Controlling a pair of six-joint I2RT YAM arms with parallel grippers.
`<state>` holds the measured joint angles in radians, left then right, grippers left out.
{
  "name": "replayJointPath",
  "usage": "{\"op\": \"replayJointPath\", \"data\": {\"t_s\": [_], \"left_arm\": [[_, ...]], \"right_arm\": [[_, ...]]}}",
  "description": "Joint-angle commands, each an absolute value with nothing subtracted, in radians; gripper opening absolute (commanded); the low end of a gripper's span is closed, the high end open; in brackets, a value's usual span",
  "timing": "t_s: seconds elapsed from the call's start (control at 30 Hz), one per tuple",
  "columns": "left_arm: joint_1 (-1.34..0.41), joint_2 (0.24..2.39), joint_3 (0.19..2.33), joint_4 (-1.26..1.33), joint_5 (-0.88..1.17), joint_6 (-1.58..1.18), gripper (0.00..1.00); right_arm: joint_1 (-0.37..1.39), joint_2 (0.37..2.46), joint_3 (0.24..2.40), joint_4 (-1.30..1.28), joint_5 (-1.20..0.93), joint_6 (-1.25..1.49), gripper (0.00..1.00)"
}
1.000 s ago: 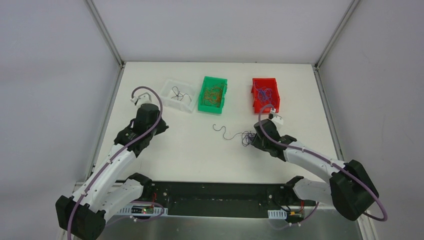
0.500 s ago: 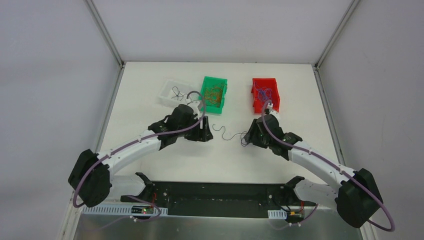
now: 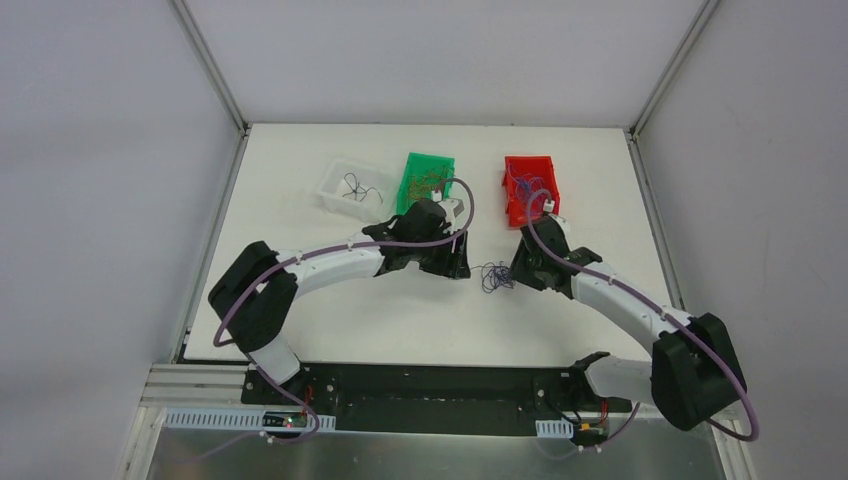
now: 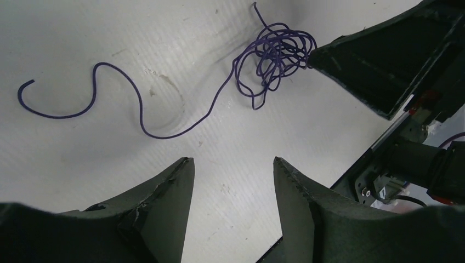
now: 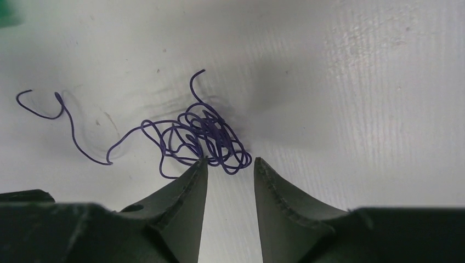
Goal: Untangle the cables
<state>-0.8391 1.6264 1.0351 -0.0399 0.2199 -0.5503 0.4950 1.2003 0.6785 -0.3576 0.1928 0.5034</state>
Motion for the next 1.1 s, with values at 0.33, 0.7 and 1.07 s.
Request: {"op": "replayJointPath", "data": {"t_s": [0.33, 0.7, 1.07], "left_arm": [[-0.851, 1.776, 1.150, 0.027, 0.337, -0.616, 0.51], [-0.850, 1.809, 1.159, 0.031, 0.331, -0.625, 0.56], [-0.838, 1.824, 1.173, 0.005, 0.254, -0.654, 0.00]], "right_arm": [[0.495, 1.229, 0.703, -0.283, -0.044, 0.512, 0.03], [0.504, 1.174, 0.669, -0.250, -0.198, 0.591, 0.02], [0.507, 1.143, 0.658, -0.303, -0.110, 0.621, 0.01]]}}
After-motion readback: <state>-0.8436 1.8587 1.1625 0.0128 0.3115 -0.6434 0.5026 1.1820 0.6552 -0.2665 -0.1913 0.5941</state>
